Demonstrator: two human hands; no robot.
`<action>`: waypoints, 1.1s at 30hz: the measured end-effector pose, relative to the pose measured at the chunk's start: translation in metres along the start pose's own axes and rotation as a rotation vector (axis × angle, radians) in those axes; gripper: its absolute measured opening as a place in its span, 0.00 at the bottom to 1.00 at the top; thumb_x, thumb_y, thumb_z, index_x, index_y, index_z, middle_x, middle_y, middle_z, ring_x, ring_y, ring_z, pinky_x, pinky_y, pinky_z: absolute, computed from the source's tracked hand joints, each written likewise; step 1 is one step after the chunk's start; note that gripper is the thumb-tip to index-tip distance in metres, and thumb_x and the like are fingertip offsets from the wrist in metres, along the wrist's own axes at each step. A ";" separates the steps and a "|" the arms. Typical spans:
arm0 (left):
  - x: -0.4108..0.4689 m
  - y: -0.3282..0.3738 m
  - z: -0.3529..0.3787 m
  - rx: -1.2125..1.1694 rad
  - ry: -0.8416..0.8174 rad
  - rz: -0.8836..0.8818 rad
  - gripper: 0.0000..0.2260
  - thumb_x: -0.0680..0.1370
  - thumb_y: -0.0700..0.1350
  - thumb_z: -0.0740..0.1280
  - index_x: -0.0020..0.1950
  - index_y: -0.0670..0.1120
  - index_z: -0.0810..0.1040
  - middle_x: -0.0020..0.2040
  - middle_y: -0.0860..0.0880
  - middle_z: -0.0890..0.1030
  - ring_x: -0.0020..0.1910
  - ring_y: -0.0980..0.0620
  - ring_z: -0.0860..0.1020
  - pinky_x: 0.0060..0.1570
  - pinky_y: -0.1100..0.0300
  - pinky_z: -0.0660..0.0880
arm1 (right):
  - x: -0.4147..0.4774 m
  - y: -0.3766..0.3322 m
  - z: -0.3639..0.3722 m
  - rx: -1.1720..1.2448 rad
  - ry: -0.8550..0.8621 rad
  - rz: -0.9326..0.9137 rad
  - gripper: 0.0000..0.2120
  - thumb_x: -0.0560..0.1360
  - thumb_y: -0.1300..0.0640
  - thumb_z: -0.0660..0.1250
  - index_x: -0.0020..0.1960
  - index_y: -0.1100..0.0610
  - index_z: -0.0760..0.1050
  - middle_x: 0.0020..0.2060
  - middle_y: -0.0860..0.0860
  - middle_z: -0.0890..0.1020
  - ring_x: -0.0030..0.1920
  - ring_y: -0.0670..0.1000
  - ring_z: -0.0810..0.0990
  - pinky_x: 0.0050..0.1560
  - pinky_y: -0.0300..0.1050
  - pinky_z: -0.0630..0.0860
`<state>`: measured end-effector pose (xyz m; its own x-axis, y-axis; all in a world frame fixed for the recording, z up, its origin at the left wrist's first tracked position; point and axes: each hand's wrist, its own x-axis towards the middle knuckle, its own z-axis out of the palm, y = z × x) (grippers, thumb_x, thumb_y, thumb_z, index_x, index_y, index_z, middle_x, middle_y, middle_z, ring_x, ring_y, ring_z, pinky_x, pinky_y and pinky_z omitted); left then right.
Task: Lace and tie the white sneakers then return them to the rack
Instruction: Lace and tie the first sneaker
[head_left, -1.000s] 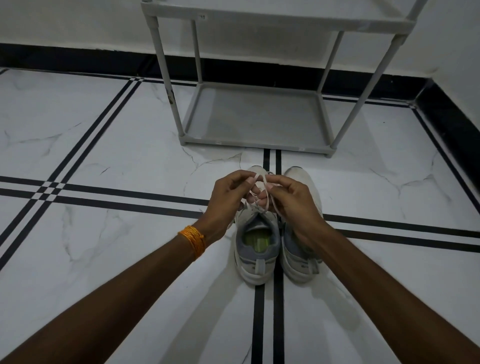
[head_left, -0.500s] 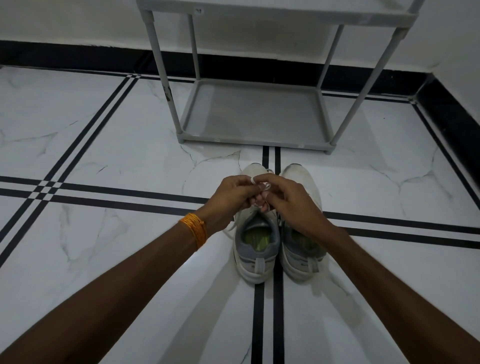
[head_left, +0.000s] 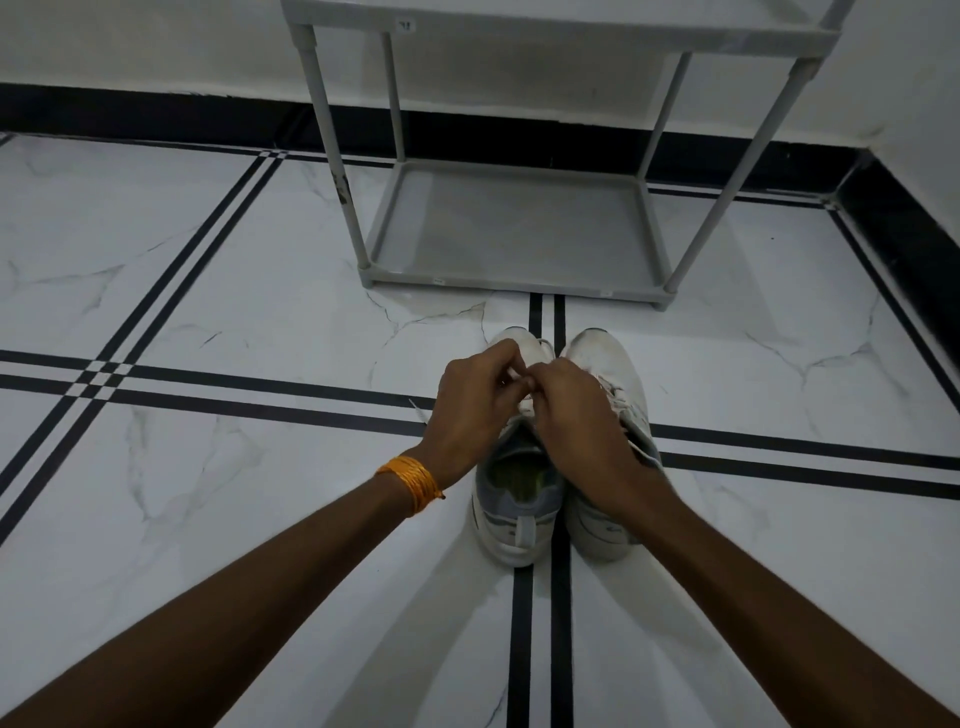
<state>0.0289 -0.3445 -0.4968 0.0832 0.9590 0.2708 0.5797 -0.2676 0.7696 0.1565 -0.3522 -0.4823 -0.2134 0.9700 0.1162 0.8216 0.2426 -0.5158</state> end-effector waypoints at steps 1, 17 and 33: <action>0.000 -0.001 -0.003 -0.021 -0.038 0.023 0.04 0.78 0.43 0.69 0.47 0.42 0.77 0.41 0.46 0.83 0.39 0.49 0.82 0.44 0.49 0.81 | 0.001 0.001 0.001 -0.031 -0.017 0.007 0.09 0.77 0.66 0.61 0.55 0.62 0.77 0.50 0.59 0.78 0.47 0.56 0.78 0.44 0.43 0.69; 0.011 -0.006 -0.017 0.100 -0.279 0.025 0.10 0.81 0.45 0.63 0.53 0.42 0.82 0.49 0.43 0.83 0.49 0.46 0.77 0.48 0.56 0.72 | 0.009 0.027 -0.022 0.179 -0.189 -0.001 0.14 0.81 0.54 0.60 0.44 0.58 0.80 0.42 0.52 0.77 0.42 0.49 0.75 0.42 0.39 0.68; 0.019 -0.003 -0.018 -0.416 -0.473 -0.401 0.16 0.84 0.45 0.54 0.38 0.43 0.72 0.39 0.46 0.74 0.41 0.50 0.71 0.47 0.57 0.70 | -0.002 0.026 -0.020 0.242 0.121 -0.048 0.07 0.77 0.55 0.66 0.53 0.56 0.77 0.49 0.50 0.79 0.49 0.50 0.76 0.51 0.46 0.76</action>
<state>0.0136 -0.3274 -0.4838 0.3243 0.9027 -0.2827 0.2926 0.1884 0.9375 0.1888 -0.3472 -0.4794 -0.1726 0.9555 0.2391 0.6587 0.2924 -0.6932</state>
